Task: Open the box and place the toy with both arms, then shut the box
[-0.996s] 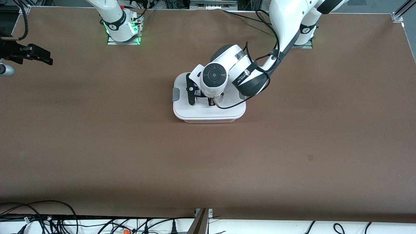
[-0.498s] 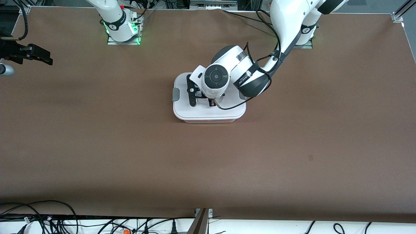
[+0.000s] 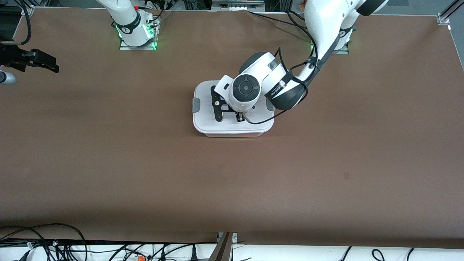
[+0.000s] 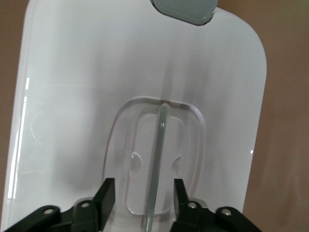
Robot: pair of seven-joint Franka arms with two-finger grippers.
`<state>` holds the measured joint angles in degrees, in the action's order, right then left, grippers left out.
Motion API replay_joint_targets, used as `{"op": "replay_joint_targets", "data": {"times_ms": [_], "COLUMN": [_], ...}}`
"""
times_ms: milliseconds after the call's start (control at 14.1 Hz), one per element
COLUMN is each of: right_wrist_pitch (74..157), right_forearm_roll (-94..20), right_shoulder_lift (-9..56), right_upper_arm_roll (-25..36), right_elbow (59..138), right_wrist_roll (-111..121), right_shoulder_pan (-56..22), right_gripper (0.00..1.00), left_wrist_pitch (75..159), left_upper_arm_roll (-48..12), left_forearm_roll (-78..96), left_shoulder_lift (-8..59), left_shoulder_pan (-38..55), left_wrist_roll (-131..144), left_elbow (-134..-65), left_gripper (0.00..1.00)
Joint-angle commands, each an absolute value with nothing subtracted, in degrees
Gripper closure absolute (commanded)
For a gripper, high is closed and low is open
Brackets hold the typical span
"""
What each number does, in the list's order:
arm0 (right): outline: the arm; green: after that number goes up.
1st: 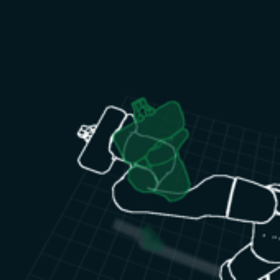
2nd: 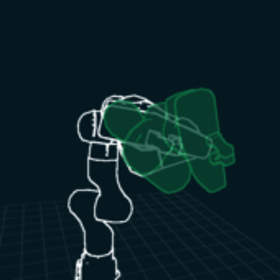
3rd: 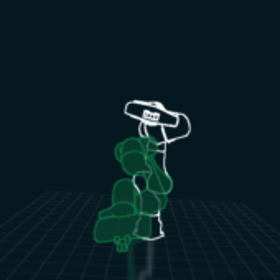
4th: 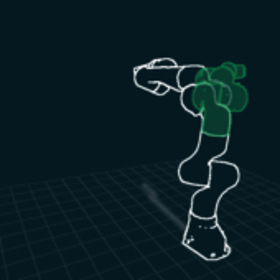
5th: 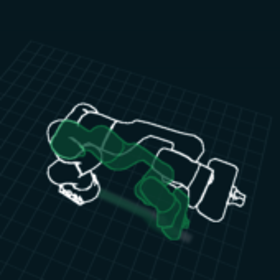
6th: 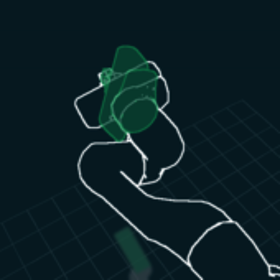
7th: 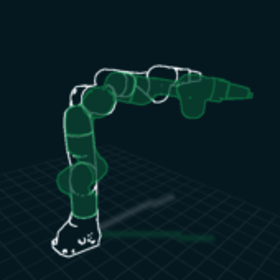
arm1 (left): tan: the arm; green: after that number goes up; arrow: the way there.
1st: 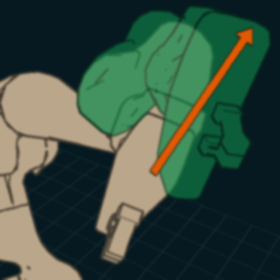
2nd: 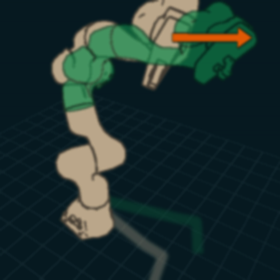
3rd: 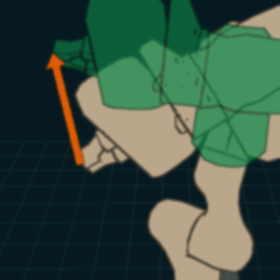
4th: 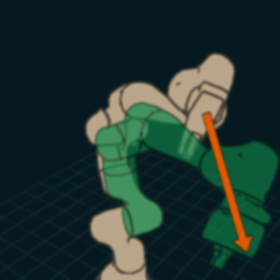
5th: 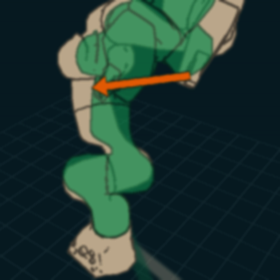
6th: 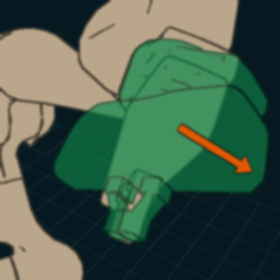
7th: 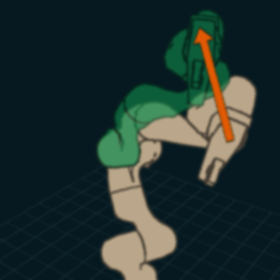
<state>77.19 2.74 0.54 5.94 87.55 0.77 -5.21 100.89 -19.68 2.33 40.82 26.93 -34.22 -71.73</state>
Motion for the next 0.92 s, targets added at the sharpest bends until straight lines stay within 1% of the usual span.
{"op": "replay_joint_targets", "data": {"times_ms": [0,142,356,569,711,853], "right_wrist_pitch": [76.73,76.73,76.73,76.73,76.73,76.73], "right_forearm_roll": [2.64,2.64,2.64,2.64,2.64,2.64], "right_shoulder_lift": [1.05,1.05,1.05,1.05,1.05,1.05], "right_upper_arm_roll": [5.45,5.45,5.45,5.45,5.45,5.45], "right_elbow": [86.13,86.13,86.13,86.13,86.13,86.13], "right_wrist_roll": [1.14,1.14,1.05,1.05,1.14,1.06], "right_shoulder_pan": [-4.39,-4.39,-4.39,-4.39,-4.39,-4.39], "right_gripper": [0.0,0.0,0.0,0.0,0.0,0.0], "left_wrist_pitch": [96.17,91.26,85.8,83.24,78.86,78.31], "left_upper_arm_roll": [-19.86,-19.78,-19.16,-19.07,-19.16,-18.98], "left_forearm_roll": [2.46,2.03,1.41,1.23,-4.79,-7.38], "left_shoulder_lift": [36.05,31.84,25.59,20.85,17.77,14.34], "left_shoulder_pan": [26.81,26.28,21.46,13.65,9.51,5.12], "left_wrist_roll": [-26.14,-18.41,-11.0,-10.72,-11.07,-10.73], "left_elbow": [-72.33,-72.25,-72.25,-72.25,-71.72,-71.63], "left_gripper": [0.0,0.0,0.0,0.0,0.0,0.0]}}
